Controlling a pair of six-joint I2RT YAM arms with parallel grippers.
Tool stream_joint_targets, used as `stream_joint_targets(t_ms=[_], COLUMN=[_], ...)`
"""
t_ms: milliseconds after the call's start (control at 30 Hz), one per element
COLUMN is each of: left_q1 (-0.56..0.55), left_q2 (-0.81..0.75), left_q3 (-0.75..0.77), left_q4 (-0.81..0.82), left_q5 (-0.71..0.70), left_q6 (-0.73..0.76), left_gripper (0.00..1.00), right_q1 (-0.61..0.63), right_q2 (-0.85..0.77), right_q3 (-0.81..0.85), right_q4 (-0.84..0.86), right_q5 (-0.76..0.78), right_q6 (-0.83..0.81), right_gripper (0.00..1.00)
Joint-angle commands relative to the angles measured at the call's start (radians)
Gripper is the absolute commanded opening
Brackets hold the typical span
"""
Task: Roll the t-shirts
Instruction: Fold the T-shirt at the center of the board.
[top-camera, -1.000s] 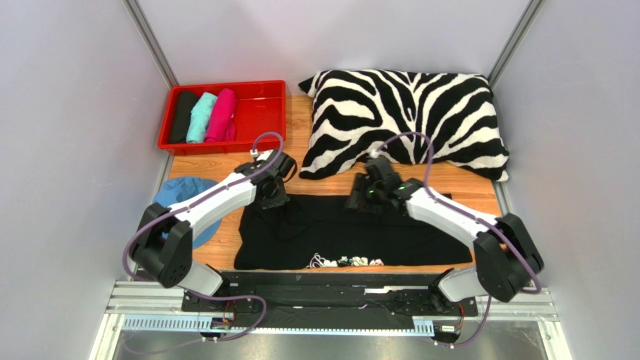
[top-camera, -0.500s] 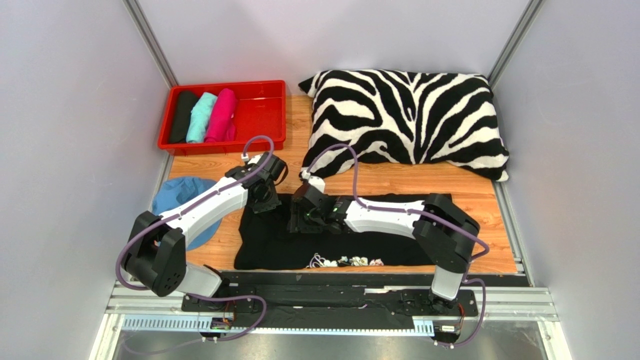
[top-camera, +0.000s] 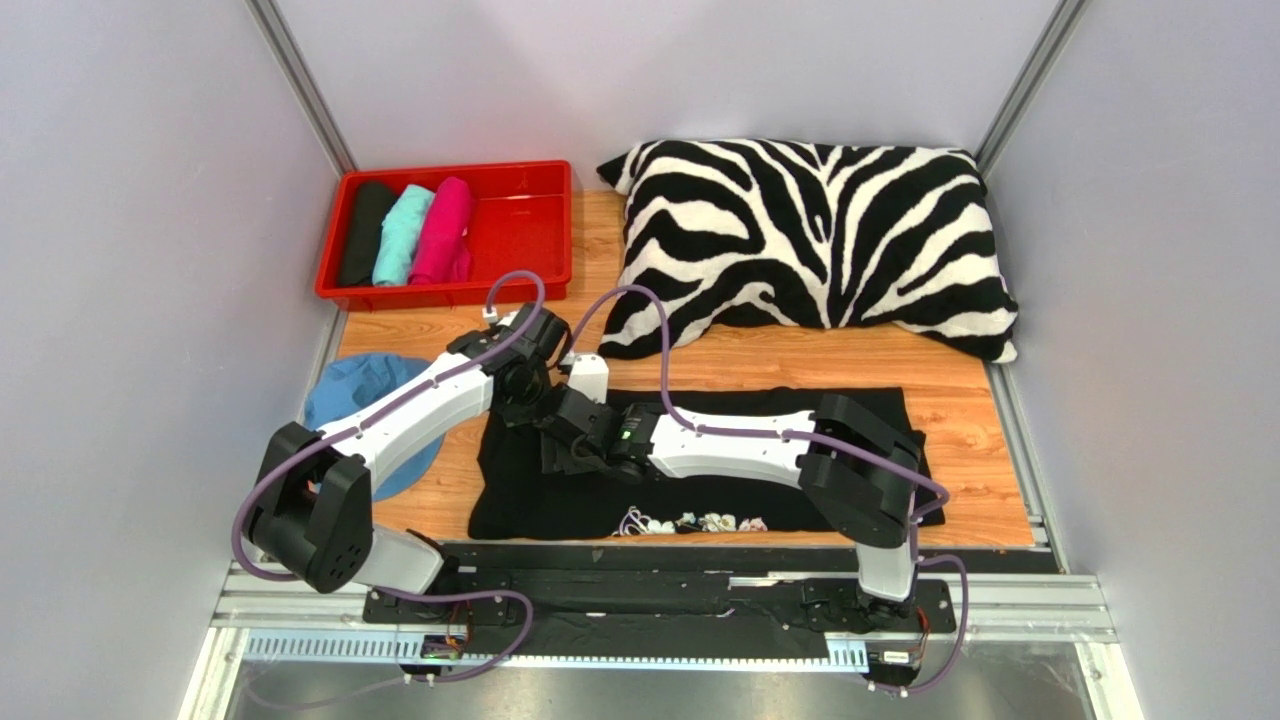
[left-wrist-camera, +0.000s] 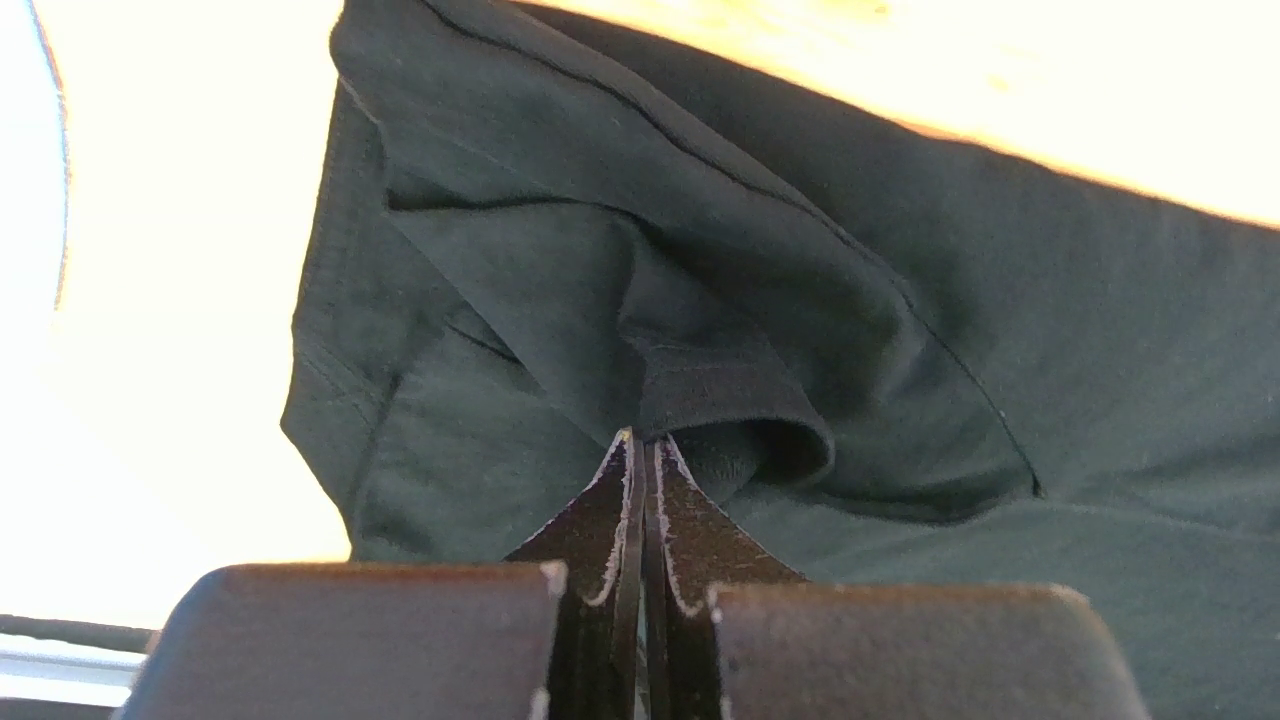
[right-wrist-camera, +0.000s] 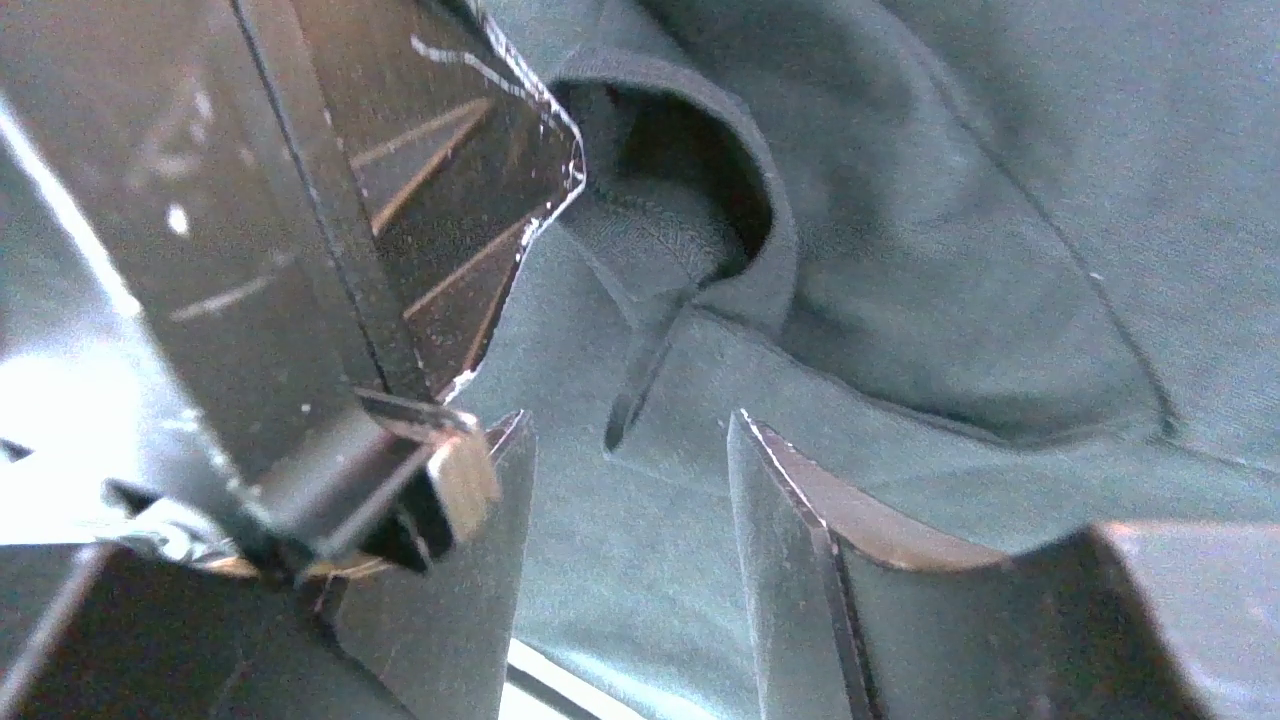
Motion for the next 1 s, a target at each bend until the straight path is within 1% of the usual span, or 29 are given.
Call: stream_joint_targets(t_ms=[0, 167, 233, 267, 300, 333, 367, 400, 533, 633, 667, 733, 767, 800, 867, 967], left_q1=[0.006, 0.006, 0.006, 0.006, 0.006, 0.006, 0.006, 0.006, 0.006, 0.006, 0.008, 0.011, 0.014, 0.020, 0.028, 0.040], left_q2=[-0.013, -0.012, -0.013, -0.015, -0.018, -0.023, -0.026, -0.030, -0.044, -0.050, -0.047, -0.040, -0.035, -0.032, -0.026, -0.020], left_q3=[0.002, -0.001, -0.004, -0.007, -0.010, -0.013, -0.022, -0.025, -0.048, -0.058, -0.058, -0.055, -0.053, -0.050, -0.042, -0.035], left_q4=[0.005, 0.007, 0.007, 0.007, 0.008, 0.011, 0.014, 0.014, 0.020, 0.026, 0.031, 0.031, 0.033, 0.031, 0.031, 0.030], left_q5=[0.022, 0.035, 0.039, 0.042, 0.047, 0.050, 0.058, 0.059, 0.071, 0.076, 0.078, 0.081, 0.081, 0.082, 0.084, 0.090], left_q6=[0.021, 0.013, 0.010, 0.004, 0.001, -0.004, -0.013, -0.018, -0.036, -0.042, -0.041, -0.036, -0.032, -0.027, -0.013, 0.002], left_gripper=[0.00, 0.00, 0.00, 0.00, 0.00, 0.00, 0.00, 0.00, 0.00, 0.00, 0.00, 0.00, 0.00, 0.00, 0.00, 0.00], right_q1=[0.009, 0.017, 0.017, 0.018, 0.017, 0.017, 0.018, 0.017, 0.018, 0.018, 0.018, 0.023, 0.026, 0.031, 0.037, 0.040], right_q2=[0.075, 0.088, 0.085, 0.081, 0.073, 0.069, 0.065, 0.058, 0.030, 0.009, 0.006, 0.004, 0.006, 0.010, 0.022, 0.033], right_q3=[0.082, 0.094, 0.094, 0.085, 0.082, 0.076, 0.065, 0.061, 0.031, 0.008, 0.005, -0.001, -0.002, -0.002, 0.005, 0.013], right_q4=[-0.086, -0.117, -0.136, -0.143, -0.144, -0.144, -0.144, -0.146, -0.147, -0.141, -0.135, -0.126, -0.120, -0.118, -0.117, -0.107], right_q5=[0.065, 0.108, 0.125, 0.130, 0.131, 0.134, 0.134, 0.134, 0.144, 0.148, 0.150, 0.154, 0.159, 0.167, 0.173, 0.191], right_q6=[-0.047, -0.036, -0.030, -0.028, -0.027, -0.027, -0.027, -0.027, -0.024, -0.028, -0.028, -0.037, -0.039, -0.042, -0.039, -0.036], right_gripper=[0.53, 0.47, 0.41, 0.37, 0.28, 0.24, 0.18, 0.14, 0.08, 0.10, 0.13, 0.23, 0.30, 0.34, 0.40, 0.43])
